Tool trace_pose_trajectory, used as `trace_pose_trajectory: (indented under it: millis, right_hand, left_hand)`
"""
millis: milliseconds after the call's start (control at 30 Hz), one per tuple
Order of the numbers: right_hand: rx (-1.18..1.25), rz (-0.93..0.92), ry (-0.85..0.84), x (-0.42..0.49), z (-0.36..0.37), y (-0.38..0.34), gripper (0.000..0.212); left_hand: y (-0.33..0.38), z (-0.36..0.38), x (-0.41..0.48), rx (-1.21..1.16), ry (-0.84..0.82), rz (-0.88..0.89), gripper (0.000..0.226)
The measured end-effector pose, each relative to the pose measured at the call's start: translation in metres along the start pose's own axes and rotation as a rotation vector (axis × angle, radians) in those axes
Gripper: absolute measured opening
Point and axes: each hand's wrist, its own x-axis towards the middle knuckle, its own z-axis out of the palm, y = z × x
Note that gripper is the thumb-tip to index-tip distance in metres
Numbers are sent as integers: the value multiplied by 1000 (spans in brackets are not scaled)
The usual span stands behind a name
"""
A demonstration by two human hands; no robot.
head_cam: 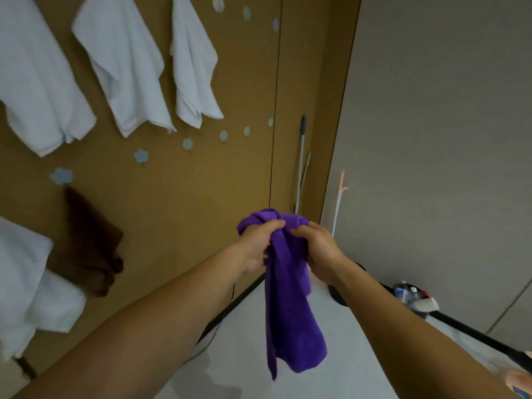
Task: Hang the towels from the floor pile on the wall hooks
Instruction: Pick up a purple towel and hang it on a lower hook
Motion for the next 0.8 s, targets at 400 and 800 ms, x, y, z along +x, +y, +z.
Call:
trace_pose_trajectory:
  millis: [400,800]
  right_hand:
    - [571,-110,-61,40,3,-53,30]
    - [-144,156,-12,65,91,30,80]
  left_hand:
    - [35,-156,-23,-287,-66,28,31]
    - [61,-148,-13,-416,88,132,23]
